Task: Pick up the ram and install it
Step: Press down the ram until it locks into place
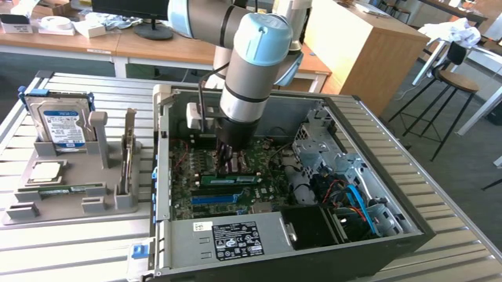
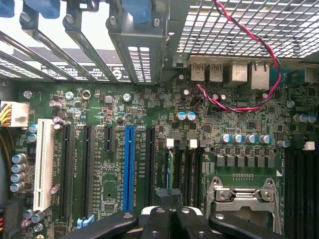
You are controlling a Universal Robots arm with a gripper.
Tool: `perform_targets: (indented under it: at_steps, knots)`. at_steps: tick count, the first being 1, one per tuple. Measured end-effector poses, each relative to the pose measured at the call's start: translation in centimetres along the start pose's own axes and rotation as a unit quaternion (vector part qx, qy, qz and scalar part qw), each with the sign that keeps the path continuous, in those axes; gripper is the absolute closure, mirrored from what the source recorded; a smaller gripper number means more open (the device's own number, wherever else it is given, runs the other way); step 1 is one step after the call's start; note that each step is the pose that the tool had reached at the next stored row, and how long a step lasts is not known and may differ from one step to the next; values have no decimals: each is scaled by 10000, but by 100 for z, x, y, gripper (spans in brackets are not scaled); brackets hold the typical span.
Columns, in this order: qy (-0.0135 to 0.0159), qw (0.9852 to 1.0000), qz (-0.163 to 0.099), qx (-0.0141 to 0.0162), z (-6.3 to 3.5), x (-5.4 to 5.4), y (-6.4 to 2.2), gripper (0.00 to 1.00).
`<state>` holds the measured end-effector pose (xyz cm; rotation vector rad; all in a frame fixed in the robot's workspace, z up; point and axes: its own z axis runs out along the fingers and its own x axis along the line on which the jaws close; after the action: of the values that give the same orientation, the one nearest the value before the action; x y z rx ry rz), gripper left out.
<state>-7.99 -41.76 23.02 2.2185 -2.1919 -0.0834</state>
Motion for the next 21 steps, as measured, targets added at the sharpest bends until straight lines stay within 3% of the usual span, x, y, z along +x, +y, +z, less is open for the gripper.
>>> perform_targets:
  at_steps: [21]
  knots:
    - [-1, 10000, 0, -3, 0, -41, -2, 90]
